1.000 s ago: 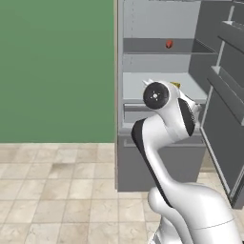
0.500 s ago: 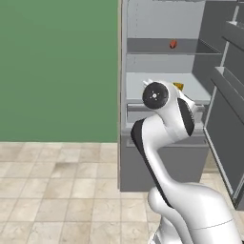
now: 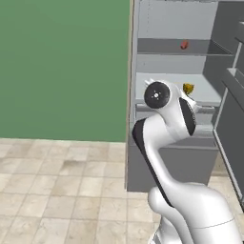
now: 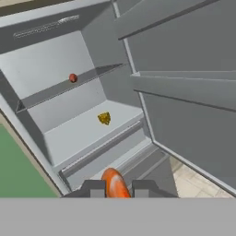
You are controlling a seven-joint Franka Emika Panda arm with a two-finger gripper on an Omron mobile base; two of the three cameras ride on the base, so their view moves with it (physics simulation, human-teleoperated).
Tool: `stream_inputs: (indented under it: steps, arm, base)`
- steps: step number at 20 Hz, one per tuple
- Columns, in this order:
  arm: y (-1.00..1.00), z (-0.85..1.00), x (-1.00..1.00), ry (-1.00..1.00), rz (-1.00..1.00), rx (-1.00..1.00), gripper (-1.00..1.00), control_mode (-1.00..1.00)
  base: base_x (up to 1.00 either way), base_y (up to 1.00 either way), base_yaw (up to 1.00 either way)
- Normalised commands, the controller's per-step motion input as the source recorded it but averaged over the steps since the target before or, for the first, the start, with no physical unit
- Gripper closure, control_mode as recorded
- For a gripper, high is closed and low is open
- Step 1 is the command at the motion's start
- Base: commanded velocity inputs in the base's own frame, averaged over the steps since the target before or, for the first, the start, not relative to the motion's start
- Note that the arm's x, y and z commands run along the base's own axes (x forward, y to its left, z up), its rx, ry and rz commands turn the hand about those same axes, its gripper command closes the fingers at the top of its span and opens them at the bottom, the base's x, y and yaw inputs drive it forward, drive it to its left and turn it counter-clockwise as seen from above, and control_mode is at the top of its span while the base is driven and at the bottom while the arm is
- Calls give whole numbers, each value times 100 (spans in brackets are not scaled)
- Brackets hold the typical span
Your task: Take the cheese, shrimp, and sweet potato from the fridge and place them on the plate on the dining counter to create an appetizer plate.
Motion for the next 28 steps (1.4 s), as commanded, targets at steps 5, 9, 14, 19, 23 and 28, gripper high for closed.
stream_inputs:
  steps: [5,9,14,19,23,28]
  arm:
    - [0,0,0,0,0,0,100,100]
    - [0,0,0,0,0,0,100,100]
    - [0,0,0,0,0,0,100,100]
    - [0,0,0,0,0,0,100,100]
    - [0,0,0,0,0,0,100,100]
    - [0,0,0,0,0,0,100,100]
  base:
    - [-43,58,59]
    - [-38,43,66]
    - [-32,35,67]
    - [-16,14,72]
    - [-10,8,78]
    - [-17,5,78]
